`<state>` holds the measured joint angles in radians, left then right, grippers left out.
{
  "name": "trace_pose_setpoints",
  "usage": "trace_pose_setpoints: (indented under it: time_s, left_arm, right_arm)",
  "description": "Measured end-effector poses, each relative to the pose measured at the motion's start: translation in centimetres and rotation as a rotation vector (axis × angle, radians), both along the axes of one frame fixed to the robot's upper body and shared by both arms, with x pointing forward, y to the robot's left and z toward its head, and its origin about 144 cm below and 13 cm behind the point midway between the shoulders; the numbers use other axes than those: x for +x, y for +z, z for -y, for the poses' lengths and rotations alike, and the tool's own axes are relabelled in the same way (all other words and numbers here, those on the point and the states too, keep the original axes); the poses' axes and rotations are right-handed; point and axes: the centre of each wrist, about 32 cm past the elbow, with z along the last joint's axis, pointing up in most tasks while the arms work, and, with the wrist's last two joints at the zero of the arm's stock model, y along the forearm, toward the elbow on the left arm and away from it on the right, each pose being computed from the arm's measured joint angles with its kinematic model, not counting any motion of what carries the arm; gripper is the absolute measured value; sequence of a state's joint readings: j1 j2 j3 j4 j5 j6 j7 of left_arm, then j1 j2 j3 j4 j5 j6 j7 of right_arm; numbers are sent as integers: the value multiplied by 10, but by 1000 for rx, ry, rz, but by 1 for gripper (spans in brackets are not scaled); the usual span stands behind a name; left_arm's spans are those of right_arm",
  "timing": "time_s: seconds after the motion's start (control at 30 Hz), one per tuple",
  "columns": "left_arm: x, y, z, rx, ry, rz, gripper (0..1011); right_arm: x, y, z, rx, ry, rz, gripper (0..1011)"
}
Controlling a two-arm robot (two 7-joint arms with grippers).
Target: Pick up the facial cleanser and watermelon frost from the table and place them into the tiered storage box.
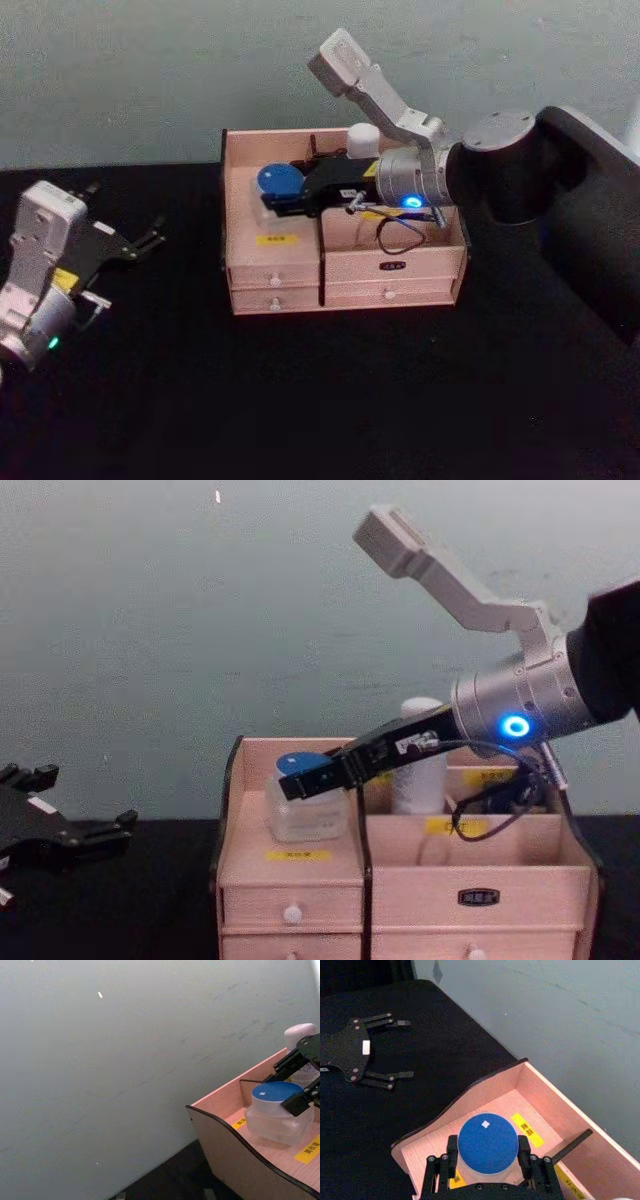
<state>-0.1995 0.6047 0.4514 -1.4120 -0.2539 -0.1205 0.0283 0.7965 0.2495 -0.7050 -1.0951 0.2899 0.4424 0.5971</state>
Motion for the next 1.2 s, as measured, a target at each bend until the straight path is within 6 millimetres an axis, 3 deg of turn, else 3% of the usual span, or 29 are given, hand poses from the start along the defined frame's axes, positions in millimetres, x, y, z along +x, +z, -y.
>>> trace_pose_setpoints:
  time_s: [0.4, 0.77, 1.2]
  left_arm:
    - [0, 0, 0, 0, 0, 0, 1001]
    - [0, 0, 0, 0, 0, 0, 1001]
    - [0, 0, 0, 0, 0, 0, 1001]
  right_arm:
    - [0, 0, 0, 2, -1, 0, 725]
    - [0, 0, 1, 4, -1, 0, 1000]
    - [0, 0, 1, 5, -2, -1, 1000]
